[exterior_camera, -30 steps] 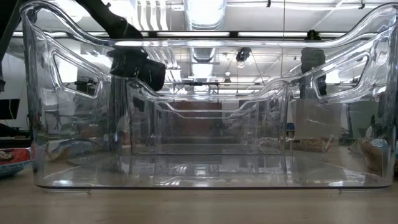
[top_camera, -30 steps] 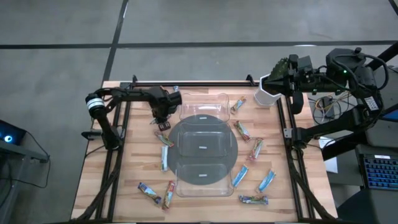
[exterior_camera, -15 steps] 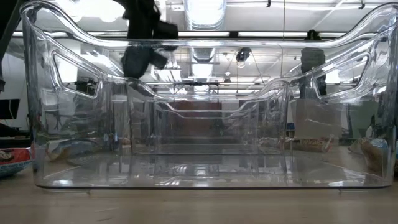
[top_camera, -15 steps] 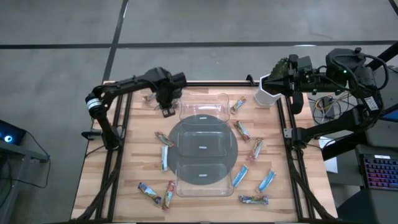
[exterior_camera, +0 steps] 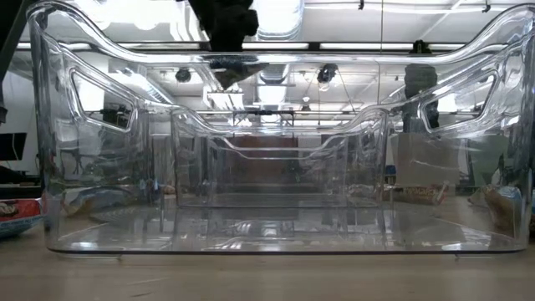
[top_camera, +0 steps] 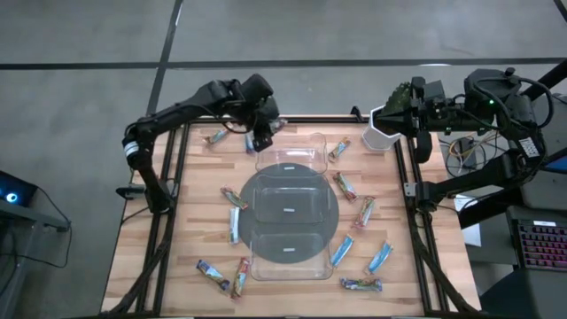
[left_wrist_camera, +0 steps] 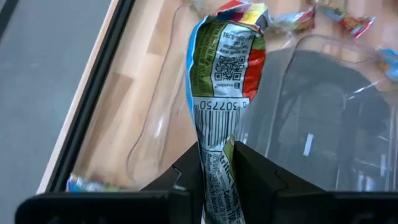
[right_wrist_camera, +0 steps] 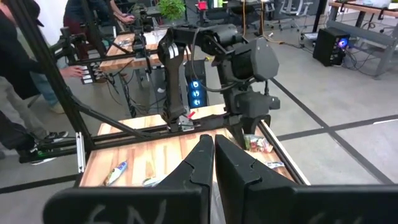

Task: Pick and place Granola Bars by type
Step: Put the red granola bar into the top transparent bin

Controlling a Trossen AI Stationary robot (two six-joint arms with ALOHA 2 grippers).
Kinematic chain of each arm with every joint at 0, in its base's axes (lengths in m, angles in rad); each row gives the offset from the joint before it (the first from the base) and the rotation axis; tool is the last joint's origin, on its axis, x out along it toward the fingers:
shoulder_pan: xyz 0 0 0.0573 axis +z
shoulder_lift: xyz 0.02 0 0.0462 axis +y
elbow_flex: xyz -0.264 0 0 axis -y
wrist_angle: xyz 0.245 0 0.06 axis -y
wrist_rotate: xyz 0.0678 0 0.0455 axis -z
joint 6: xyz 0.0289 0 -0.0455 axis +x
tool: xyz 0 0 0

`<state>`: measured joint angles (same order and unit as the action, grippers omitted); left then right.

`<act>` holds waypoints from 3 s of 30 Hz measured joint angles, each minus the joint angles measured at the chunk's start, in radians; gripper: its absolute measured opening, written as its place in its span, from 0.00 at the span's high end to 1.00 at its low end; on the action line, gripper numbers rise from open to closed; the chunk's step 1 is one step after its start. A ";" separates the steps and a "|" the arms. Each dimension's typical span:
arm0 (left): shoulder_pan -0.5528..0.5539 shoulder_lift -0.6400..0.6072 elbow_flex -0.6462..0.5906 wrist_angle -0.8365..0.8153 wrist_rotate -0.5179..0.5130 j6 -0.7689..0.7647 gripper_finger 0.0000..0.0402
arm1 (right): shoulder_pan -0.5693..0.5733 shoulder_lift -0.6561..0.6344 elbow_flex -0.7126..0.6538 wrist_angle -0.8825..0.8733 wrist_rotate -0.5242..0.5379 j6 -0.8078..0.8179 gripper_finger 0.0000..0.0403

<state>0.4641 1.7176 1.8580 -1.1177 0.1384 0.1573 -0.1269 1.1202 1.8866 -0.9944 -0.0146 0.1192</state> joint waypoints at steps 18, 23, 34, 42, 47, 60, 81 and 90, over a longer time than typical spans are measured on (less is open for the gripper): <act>-0.060 0.120 -0.096 0.023 -0.051 0.003 0.62 | 0.000 0.000 0.000 0.000 0.000 -0.015 0.98; -0.062 0.113 -0.091 0.018 -0.049 -0.020 0.62 | 0.000 0.000 0.000 -0.001 0.000 -0.019 0.98; -0.116 -0.066 -0.079 -0.078 0.061 -0.067 0.87 | 0.000 0.000 0.000 -0.001 -0.001 -0.042 0.98; -0.236 -0.258 -0.079 -0.185 0.058 0.004 0.95 | 0.000 0.000 0.000 -0.001 -0.002 -0.052 0.98; -0.302 -0.337 -0.094 -0.209 0.017 0.069 0.95 | 0.000 0.000 0.000 0.001 -0.002 -0.051 0.98; -0.312 -0.345 -0.310 -0.302 0.000 0.033 0.94 | 0.000 0.000 -0.004 0.002 -0.002 -0.009 0.98; -0.324 -0.338 -0.686 -0.180 -0.178 0.211 0.52 | 0.000 0.000 -0.005 0.003 -0.009 0.010 0.98; -0.332 -0.335 -0.682 -0.146 -0.198 0.254 0.47 | 0.000 0.000 -0.005 0.003 -0.010 0.018 0.98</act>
<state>0.1323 1.3823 1.1763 -1.2639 -0.0599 0.4113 -0.1268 1.1206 1.8820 -0.9913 -0.0242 0.1371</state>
